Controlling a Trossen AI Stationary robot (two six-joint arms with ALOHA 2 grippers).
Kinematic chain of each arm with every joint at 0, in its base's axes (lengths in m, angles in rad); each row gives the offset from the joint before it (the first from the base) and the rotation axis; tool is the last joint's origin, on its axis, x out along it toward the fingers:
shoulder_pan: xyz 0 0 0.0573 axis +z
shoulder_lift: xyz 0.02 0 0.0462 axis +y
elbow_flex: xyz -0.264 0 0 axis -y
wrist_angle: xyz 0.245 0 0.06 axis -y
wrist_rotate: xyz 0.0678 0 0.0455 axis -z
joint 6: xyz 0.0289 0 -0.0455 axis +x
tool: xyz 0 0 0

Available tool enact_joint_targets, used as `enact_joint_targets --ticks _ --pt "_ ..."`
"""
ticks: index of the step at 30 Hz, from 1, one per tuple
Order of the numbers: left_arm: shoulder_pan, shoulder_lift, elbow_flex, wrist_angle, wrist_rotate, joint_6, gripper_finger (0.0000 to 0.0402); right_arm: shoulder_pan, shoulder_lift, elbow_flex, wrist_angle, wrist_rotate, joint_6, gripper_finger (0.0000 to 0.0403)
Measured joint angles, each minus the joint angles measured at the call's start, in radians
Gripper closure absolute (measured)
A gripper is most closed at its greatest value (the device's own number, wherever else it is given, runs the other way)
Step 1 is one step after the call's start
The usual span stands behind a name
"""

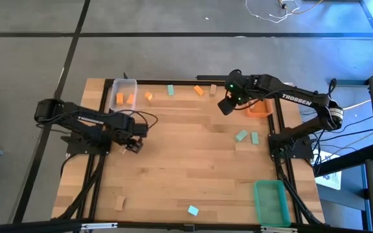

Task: Sort & place blocks by color
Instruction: Put the brown block into the orange bin

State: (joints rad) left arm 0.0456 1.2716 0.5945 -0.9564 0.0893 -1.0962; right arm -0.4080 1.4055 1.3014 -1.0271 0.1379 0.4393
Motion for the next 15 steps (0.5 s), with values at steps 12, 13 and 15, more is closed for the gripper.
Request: enact_joint_targets --ticks 12,13,15 --pt "-0.120 0.000 -0.006 0.026 -0.066 -0.108 0.0210 0.000 0.000 0.000 0.004 0.000 0.000 0.0238" --pt "-0.126 0.000 -0.006 0.025 -0.077 -0.115 0.0210 0.000 0.000 0.000 0.009 0.000 0.000 0.0238" --pt "-0.136 0.000 -0.010 0.028 -0.087 -0.127 0.0210 0.000 0.000 0.000 0.020 0.000 0.001 0.0238"
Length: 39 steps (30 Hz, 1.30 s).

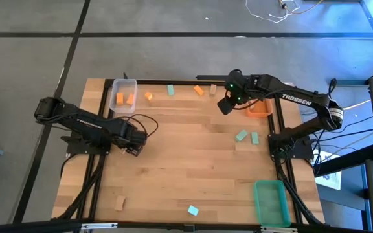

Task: Sort & place blocks by color
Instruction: Put the brown block into the orange bin

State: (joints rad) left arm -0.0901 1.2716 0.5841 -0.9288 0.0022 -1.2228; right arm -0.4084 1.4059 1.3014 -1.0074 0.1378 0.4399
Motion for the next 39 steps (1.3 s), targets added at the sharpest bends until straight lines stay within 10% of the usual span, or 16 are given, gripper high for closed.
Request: enact_joint_targets --ticks 39 --pt "-0.004 -0.010 0.041 0.119 -0.043 0.001 0.0284 0.000 0.000 0.000 0.286 0.000 -0.266 0.0238"
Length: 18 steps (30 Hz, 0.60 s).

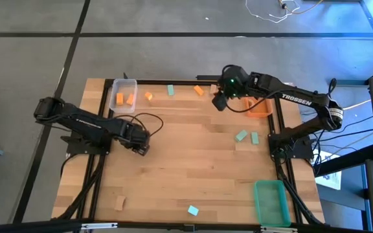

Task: Sort & place blocks by color
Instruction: Put the brown block into the orange bin

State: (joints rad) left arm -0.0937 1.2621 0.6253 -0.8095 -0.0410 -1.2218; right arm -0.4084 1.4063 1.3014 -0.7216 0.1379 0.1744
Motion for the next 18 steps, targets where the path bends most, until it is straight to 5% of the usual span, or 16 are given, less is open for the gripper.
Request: enact_joint_targets --ticks 6,18 --pt "0.085 0.000 0.111 -0.005 0.021 0.167 0.0284 0.000 0.000 0.000 0.020 -0.049 -0.120 0.0238" --pt "0.367 -0.001 0.372 0.016 0.119 0.692 0.0284 0.051 0.001 0.000 0.029 -0.223 -0.699 0.0238"
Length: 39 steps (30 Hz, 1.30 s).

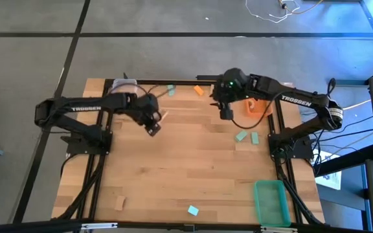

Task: Sort & place blocks by color
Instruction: Put the brown block into the orange bin

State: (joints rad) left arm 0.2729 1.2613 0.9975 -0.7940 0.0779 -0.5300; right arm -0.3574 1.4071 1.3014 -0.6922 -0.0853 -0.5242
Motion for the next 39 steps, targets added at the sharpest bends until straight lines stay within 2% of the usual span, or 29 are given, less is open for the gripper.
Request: enact_joint_targets --ticks 6,15,21,26,32,39 --pt "0.087 0.011 0.107 0.079 0.140 0.148 0.0284 0.048 0.000 0.000 0.138 -0.012 -0.169 0.0238" --pt "0.136 0.011 0.111 0.185 0.365 0.208 0.0284 0.114 0.048 0.000 0.379 -0.123 -0.323 0.0238" --pt "0.137 0.011 0.111 0.199 0.522 0.269 0.0284 0.135 0.118 -0.001 0.481 -0.126 -0.423 0.0238" --pt "0.137 0.011 0.111 0.201 0.553 0.272 0.0284 0.154 0.156 0.000 0.575 -0.127 -0.457 0.0238" --pt "0.137 0.011 0.111 0.201 0.565 0.272 0.0284 0.166 0.158 0.000 0.578 -0.128 -0.506 0.0238" --pt "0.131 0.021 0.112 0.203 0.611 0.271 0.0284 0.166 0.163 -0.001 0.586 -0.179 -0.524 0.0238"
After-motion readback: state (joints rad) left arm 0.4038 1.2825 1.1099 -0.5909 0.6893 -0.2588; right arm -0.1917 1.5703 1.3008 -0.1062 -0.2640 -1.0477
